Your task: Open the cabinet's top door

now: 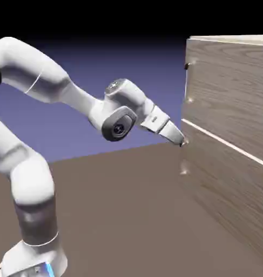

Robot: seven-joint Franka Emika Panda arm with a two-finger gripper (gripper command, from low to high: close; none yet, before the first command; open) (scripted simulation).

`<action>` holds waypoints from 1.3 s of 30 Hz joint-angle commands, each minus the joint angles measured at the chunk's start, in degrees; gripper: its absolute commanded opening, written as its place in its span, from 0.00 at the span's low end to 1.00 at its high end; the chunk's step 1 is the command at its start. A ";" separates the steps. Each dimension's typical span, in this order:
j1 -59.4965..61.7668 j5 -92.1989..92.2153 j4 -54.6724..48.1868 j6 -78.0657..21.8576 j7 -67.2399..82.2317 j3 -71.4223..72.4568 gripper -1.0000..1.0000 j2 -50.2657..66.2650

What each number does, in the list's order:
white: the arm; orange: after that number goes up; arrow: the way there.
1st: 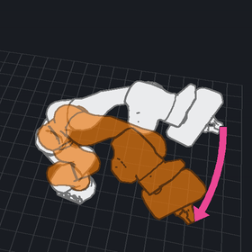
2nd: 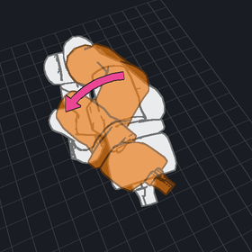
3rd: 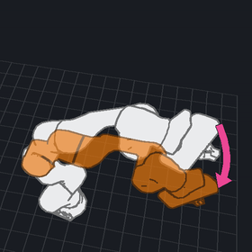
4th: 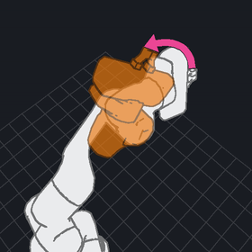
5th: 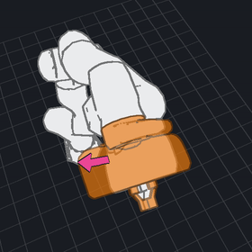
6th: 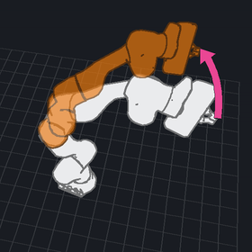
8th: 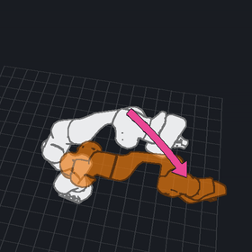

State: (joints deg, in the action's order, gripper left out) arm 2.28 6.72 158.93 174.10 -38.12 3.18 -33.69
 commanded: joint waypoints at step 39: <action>42.84 97.20 -29.90 1.42 62.76 46.00 0.50 -14.85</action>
State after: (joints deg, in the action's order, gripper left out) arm 45.11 103.92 129.03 175.52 24.65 49.18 -48.53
